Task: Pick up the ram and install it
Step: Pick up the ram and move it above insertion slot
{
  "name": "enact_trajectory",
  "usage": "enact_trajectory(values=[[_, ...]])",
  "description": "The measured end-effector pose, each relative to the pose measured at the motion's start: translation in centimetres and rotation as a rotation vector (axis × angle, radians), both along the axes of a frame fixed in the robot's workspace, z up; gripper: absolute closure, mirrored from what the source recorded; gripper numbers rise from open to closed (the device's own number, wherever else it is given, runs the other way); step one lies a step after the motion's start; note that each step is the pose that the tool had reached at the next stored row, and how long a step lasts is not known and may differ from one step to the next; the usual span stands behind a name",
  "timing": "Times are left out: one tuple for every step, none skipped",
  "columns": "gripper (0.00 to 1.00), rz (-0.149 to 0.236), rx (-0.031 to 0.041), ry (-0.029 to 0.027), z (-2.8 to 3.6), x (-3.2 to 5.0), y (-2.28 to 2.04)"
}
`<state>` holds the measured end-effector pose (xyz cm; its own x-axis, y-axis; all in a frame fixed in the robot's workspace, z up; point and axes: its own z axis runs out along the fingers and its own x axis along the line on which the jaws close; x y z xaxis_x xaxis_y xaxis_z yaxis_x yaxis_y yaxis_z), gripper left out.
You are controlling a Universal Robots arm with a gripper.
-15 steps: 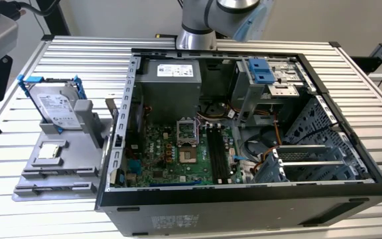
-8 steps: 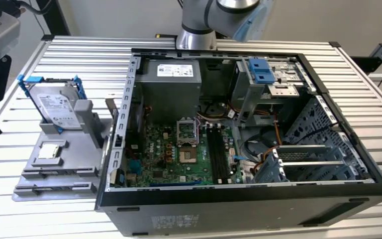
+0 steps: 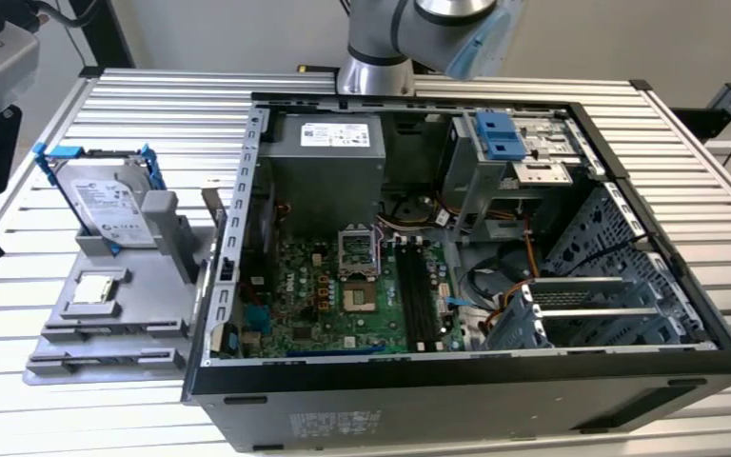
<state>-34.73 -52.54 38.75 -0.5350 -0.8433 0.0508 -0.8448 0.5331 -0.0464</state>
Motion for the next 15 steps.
enact_trajectory(values=[[1.00,0.018,-0.0001,0.0001,0.01,0.00,0.00],[1.00,0.035,-0.0001,0.0001,0.01,0.00,0.00],[1.00,0.054,0.0000,0.0001,0.01,0.00,0.00],[1.00,0.073,0.0000,-0.0001,0.00,0.00,0.00],[1.00,0.091,-0.0003,-0.0001,-0.01,0.00,0.00],[1.00,0.105,-0.0008,0.0000,0.00,0.00,0.00],[1.00,0.109,-0.0009,0.0002,-0.01,0.00,0.00],[1.00,0.110,-0.0009,0.0003,0.00,-0.01,0.00],[1.00,0.110,-0.0010,0.0003,0.00,-0.01,0.00],[1.00,0.110,-0.0010,0.0003,-0.01,-0.01,0.00],[1.00,0.110,-0.0007,0.0002,-0.04,-0.01,0.00],[1.00,0.113,0.0028,0.0000,-0.10,-0.01,-0.01],[1.00,0.116,0.0088,-0.0002,-0.14,-0.01,0.00],[1.00,0.121,0.0157,-0.0006,-0.18,-0.01,0.00],[1.00,0.129,0.0235,-0.0011,-0.22,-0.01,0.00]])
